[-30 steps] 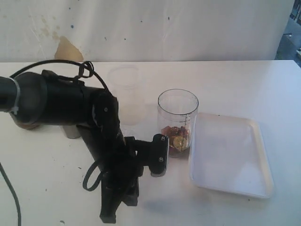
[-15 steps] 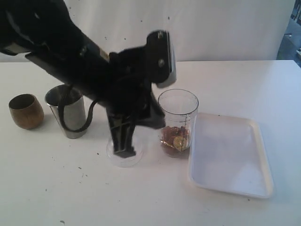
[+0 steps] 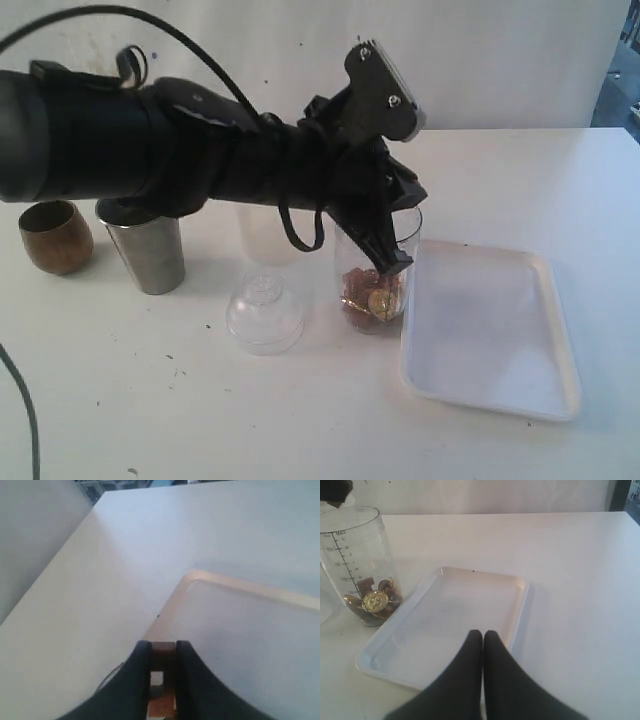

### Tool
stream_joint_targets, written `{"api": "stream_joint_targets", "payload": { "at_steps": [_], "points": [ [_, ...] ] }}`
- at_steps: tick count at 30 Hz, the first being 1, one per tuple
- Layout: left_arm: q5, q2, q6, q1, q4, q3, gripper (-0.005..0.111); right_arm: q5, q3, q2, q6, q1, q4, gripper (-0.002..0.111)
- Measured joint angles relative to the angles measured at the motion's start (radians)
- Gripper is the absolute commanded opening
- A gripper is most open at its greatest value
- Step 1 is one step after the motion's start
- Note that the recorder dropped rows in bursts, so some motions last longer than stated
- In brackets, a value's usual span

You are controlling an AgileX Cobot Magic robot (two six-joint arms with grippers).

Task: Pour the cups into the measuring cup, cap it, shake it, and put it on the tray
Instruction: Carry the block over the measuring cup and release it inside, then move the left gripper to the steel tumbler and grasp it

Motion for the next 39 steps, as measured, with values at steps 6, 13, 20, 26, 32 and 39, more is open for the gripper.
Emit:
{"api": "stream_joint_targets", "payload": {
  "at_steps": [6,13,20,26,32,39],
  "points": [
    [-0.066,0.023,0.044,0.0,-0.068,0.0,0.029,0.0,0.0,0.0,0.0,0.0,0.0,0.0],
    [-0.073,0.009,0.047,0.0,-0.08,0.0,0.074,0.0,0.0,0.0,0.0,0.0,0.0,0.0],
    [-0.159,-0.089,-0.015,0.0,-0.103,0.005,0.07,0.0,0.0,0.0,0.0,0.0,0.0,0.0],
    [-0.395,-0.332,-0.126,0.0,-0.107,0.093,0.07,0.0,0.0,0.0,0.0,0.0,0.0,0.0],
    [-0.658,-0.523,-0.307,0.0,-0.112,0.298,0.07,0.0,0.0,0.0,0.0,0.0,0.0,0.0],
    [-0.737,-0.567,-0.512,0.0,-0.066,0.51,0.091,0.0,0.0,0.0,0.0,0.0,0.0,0.0]
  ]
}}
